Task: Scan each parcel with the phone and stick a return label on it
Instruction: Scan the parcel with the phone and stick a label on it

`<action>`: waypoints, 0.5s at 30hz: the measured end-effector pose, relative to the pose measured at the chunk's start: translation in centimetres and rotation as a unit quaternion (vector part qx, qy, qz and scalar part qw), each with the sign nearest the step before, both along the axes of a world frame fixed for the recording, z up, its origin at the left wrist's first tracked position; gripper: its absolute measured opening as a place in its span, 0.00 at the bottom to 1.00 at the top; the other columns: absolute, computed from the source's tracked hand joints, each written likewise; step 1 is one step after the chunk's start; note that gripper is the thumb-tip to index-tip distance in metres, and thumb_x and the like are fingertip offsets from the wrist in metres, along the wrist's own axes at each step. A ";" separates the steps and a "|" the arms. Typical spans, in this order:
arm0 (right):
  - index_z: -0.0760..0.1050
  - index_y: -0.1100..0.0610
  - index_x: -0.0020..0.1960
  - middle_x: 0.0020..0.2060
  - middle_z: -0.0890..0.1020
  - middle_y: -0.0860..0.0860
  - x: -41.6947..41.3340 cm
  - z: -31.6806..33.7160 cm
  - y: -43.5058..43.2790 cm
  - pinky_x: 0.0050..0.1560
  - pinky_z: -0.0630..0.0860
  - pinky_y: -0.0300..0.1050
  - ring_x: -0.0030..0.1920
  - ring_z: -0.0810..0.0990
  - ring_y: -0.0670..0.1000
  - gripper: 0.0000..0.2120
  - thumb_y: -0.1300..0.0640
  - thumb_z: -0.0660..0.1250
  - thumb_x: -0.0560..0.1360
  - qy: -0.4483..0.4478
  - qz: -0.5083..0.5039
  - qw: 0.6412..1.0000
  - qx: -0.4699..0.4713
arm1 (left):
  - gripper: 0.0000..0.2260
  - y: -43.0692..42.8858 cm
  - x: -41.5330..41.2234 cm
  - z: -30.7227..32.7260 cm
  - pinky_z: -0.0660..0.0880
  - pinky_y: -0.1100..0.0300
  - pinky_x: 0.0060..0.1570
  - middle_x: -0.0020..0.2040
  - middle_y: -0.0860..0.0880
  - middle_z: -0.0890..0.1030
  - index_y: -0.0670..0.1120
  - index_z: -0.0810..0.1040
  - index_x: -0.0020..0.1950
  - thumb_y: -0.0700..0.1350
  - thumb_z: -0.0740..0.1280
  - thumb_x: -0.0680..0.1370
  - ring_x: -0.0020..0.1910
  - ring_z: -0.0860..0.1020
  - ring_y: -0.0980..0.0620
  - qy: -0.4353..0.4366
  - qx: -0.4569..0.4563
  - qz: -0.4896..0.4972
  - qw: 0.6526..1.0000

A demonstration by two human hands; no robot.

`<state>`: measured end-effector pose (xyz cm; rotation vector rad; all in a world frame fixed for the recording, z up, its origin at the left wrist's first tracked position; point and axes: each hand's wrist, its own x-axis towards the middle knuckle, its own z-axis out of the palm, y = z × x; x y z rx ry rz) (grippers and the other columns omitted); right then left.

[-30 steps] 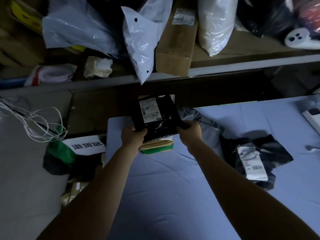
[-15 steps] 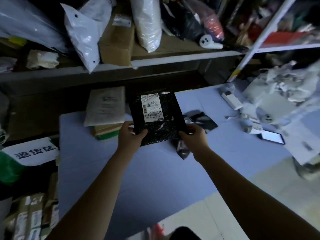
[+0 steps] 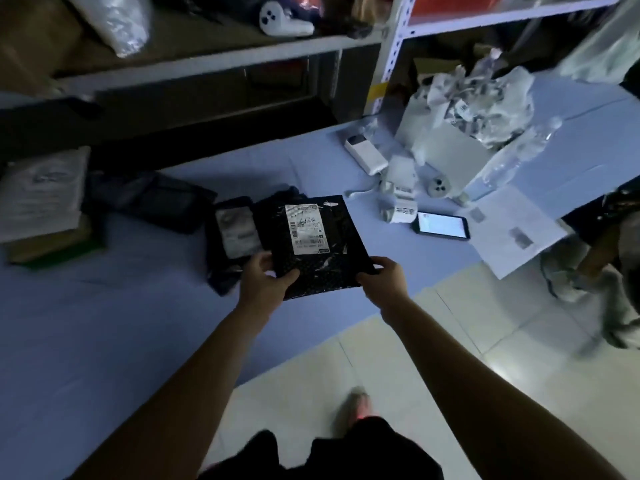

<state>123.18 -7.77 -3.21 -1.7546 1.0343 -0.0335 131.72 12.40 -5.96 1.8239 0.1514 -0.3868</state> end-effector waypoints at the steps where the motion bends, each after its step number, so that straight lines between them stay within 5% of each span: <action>1: 0.80 0.58 0.60 0.46 0.85 0.57 -0.5 -0.6 -2.2 0.36 0.73 0.43 0.37 0.79 0.55 0.18 0.64 0.71 0.71 0.018 0.010 1.000 -0.011 | 0.19 -2.4 -0.7 -0.8 0.78 0.53 0.51 0.54 0.46 0.82 0.47 0.75 0.56 0.39 0.80 0.70 0.51 0.80 0.49 0.010 0.006 0.005 1.000; 5: 0.78 0.59 0.64 0.50 0.85 0.57 -2.0 -2.5 -9.7 0.47 0.80 0.51 0.49 0.83 0.61 0.22 0.61 0.72 0.70 0.085 0.060 0.995 -0.009 | 0.19 -9.8 -2.8 -3.3 0.76 0.55 0.47 0.53 0.47 0.81 0.43 0.77 0.57 0.43 0.80 0.71 0.50 0.79 0.48 0.039 0.072 0.017 0.997; 9: 0.83 0.55 0.50 0.43 0.85 0.55 -1.9 -3.6 -14.8 0.46 0.79 0.47 0.45 0.83 0.58 0.10 0.61 0.71 0.69 0.124 0.132 0.983 0.000 | 0.16 -13.0 -3.6 -5.0 0.75 0.56 0.45 0.47 0.49 0.81 0.44 0.78 0.54 0.43 0.78 0.71 0.49 0.81 0.46 0.061 0.121 0.062 0.989; 11: 0.82 0.57 0.60 0.49 0.86 0.54 -0.8 -3.8 -16.9 0.54 0.81 0.49 0.51 0.84 0.56 0.17 0.61 0.71 0.71 0.137 0.164 0.977 -0.004 | 0.16 -13.6 -2.8 -5.7 0.76 0.55 0.45 0.46 0.49 0.82 0.44 0.77 0.54 0.43 0.77 0.70 0.50 0.82 0.44 0.052 0.158 0.066 0.984; 15: 0.81 0.57 0.62 0.53 0.86 0.53 1.4 -3.4 -21.0 0.54 0.76 0.41 0.54 0.83 0.51 0.18 0.61 0.72 0.72 0.136 0.210 0.960 -0.127 | 0.27 -14.8 -1.0 -6.3 0.74 0.57 0.49 0.55 0.47 0.83 0.47 0.74 0.61 0.50 0.80 0.66 0.54 0.82 0.44 0.060 0.189 0.057 0.979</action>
